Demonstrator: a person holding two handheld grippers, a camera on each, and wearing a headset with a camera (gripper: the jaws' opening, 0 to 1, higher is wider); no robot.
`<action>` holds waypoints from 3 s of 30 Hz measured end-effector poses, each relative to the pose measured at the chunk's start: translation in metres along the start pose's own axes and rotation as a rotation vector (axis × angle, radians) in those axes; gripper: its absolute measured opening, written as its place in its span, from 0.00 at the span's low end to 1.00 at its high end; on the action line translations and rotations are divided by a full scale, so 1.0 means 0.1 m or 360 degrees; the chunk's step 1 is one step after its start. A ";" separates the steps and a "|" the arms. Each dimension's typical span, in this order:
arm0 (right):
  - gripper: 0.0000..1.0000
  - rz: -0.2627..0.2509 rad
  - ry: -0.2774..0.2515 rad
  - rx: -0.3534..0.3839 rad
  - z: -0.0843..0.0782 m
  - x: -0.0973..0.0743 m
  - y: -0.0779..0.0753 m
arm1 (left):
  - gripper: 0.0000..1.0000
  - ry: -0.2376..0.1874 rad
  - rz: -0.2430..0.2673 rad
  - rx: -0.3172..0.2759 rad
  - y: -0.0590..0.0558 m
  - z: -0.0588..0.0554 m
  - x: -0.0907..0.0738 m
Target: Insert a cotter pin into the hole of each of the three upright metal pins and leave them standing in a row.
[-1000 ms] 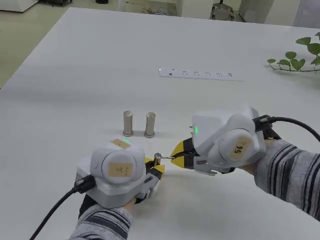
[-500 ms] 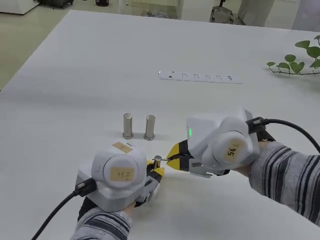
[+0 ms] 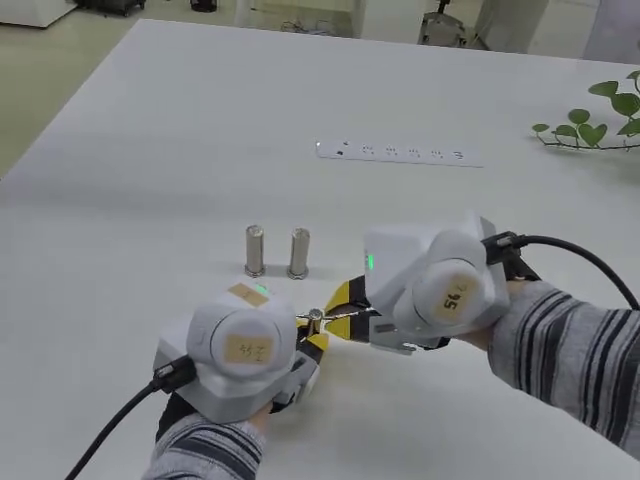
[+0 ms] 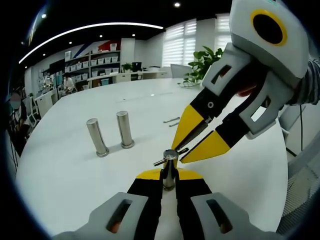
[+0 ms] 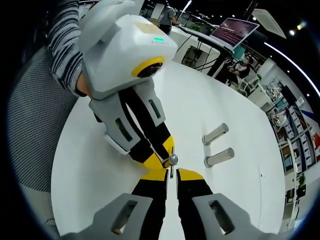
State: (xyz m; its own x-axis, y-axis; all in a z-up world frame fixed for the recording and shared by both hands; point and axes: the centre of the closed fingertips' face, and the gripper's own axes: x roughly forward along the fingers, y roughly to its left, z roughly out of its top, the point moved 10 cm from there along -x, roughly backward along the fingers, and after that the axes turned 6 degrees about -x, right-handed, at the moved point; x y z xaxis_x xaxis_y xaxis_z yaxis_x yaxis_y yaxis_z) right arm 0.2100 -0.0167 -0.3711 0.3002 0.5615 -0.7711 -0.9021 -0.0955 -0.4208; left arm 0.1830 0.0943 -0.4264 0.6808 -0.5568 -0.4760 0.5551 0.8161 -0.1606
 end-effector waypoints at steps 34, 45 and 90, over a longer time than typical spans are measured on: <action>0.00 0.0010 0.0032 0.0062 -0.02 -0.02 -0.02 | 0.05 0.0000 0.0013 0.0000 0.00 0.00 0.01; 0.08 -0.0062 0.0048 0.0270 -0.10 -0.04 -0.02 | 0.05 0.0001 0.0002 0.0012 0.01 0.01 0.01; 0.53 -0.0183 -0.0195 0.1075 -0.45 -0.26 0.21 | 0.05 0.0019 0.0015 -0.0019 0.76 0.21 0.06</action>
State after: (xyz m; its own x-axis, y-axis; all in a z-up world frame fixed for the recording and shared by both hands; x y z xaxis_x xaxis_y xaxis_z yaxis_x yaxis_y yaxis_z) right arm 0.1974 -0.0703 -0.3810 0.4041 0.6301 -0.6631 -0.8739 0.4800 -0.0764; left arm 0.2394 0.1496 -0.4232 0.6801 -0.5473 -0.4878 0.5431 0.8230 -0.1663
